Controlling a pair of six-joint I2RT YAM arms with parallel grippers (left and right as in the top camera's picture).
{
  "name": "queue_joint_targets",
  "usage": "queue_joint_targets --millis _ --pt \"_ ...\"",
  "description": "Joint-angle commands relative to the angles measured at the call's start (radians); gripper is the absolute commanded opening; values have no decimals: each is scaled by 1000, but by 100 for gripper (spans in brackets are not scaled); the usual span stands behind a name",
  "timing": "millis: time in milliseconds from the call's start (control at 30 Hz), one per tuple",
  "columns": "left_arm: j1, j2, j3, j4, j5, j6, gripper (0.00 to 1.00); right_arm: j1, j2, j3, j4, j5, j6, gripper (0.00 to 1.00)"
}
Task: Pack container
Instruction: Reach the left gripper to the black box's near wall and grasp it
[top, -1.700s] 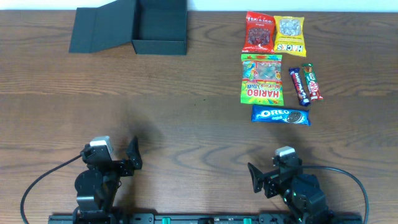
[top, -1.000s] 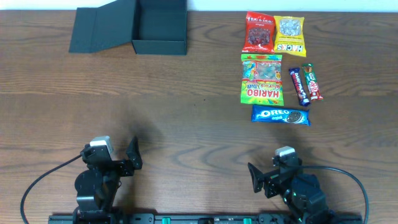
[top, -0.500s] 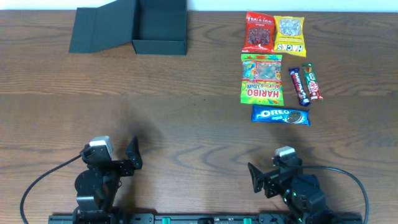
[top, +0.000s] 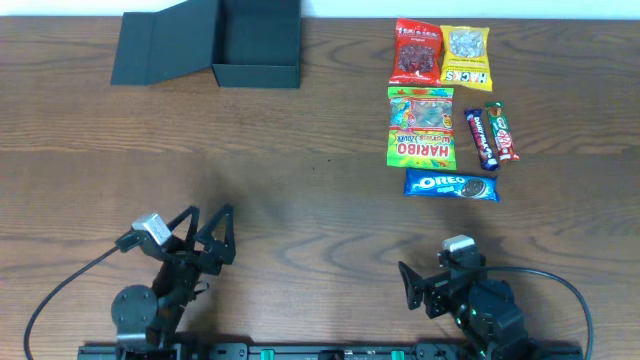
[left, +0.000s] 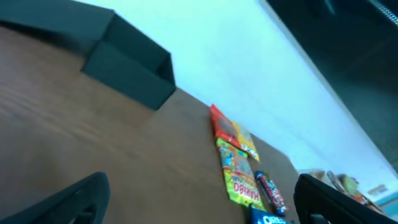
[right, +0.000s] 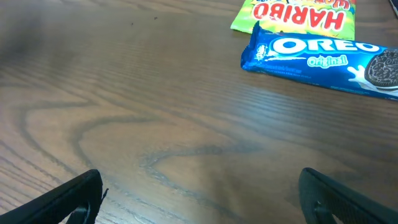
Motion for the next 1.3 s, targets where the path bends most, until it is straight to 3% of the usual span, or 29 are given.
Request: queue_joint_targets --millis 0,133,333,600,733,1000,1267 --pt "6 53 57 4 24 78 96 -8 -7 -9 2 3 4 99" --pt "6 232 174 -5 14 213 96 -8 -7 -9 2 3 4 99" --pt "6 662 473 -67 -2 459 96 -8 -7 -9 2 3 4 99" --pt "-110 1257 891 -66 -246 673 96 -8 -7 -9 2 3 4 99" --pt "-176 1524 1088 -48 -366 684 95 -8 -7 -9 2 3 4 99" --pt "-187 1975 1441 -21 -365 680 96 -8 -7 -9 2 3 4 99" --pt "-192 2235 1645 -17 -364 613 95 -8 -7 -9 2 3 4 99"
